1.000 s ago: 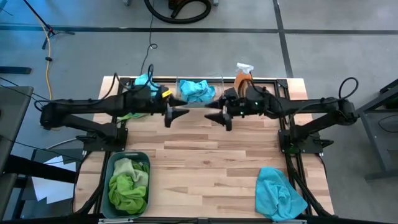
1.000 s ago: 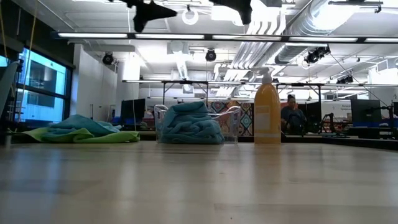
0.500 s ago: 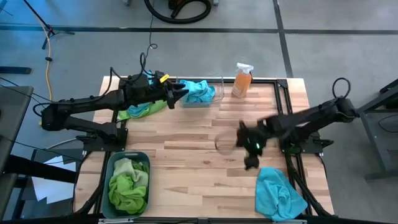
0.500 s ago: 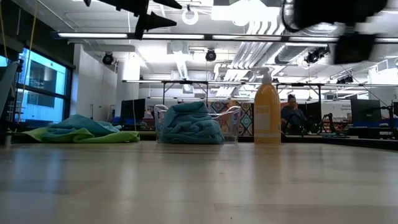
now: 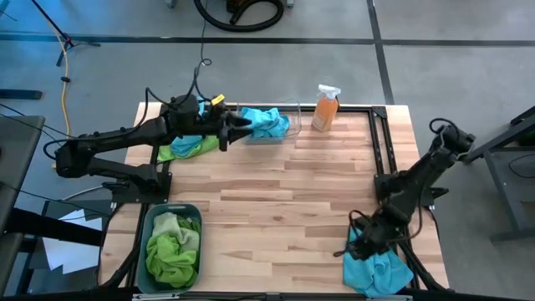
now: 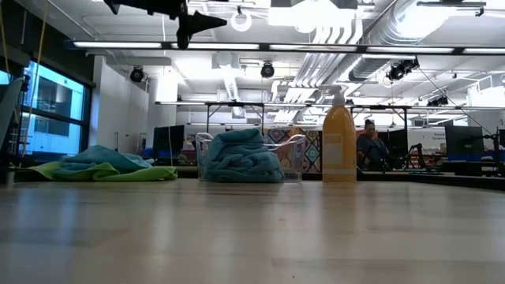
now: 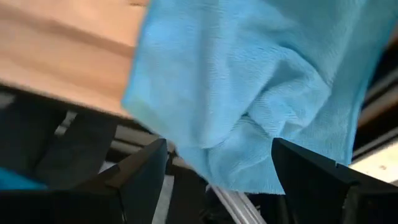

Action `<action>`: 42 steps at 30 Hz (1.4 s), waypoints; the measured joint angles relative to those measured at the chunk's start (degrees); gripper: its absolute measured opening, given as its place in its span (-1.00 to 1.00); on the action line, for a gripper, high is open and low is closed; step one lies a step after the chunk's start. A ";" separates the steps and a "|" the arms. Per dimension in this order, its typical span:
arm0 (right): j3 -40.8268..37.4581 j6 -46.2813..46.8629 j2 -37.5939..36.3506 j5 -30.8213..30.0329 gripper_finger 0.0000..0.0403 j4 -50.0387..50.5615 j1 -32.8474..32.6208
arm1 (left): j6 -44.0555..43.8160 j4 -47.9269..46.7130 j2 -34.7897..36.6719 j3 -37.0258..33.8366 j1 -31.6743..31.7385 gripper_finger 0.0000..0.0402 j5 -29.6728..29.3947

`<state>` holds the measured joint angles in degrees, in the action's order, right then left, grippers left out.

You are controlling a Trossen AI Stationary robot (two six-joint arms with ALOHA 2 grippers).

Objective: Sort microfiber towel by color & place in baskets
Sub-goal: Put the blue microfiber towel into the transparent bin

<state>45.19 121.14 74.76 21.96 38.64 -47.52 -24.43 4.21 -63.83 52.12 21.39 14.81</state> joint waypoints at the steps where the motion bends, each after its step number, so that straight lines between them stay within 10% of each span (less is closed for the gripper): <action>1: 0.00 2.04 0.47 -0.31 0.42 0.14 -0.92 | 0.05 0.00 0.00 0.00 0.00 0.04 0.50; 26: 0.28 -1.86 20.43 2.59 0.37 -7.78 -3.15 | -1.14 0.28 0.15 0.00 -0.02 0.04 1.11; 35: 0.17 -2.83 21.41 3.76 -0.88 -13.52 -3.22 | -3.92 8.25 1.24 0.00 -0.02 0.04 1.64; 42: 4.96 -8.87 18.39 0.54 -0.96 -6.03 -1.04 | -2.94 8.72 5.69 0.00 1.37 0.04 1.82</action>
<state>50.15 112.27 93.15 22.51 32.61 -48.56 -27.37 12.92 -58.14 52.12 22.76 16.63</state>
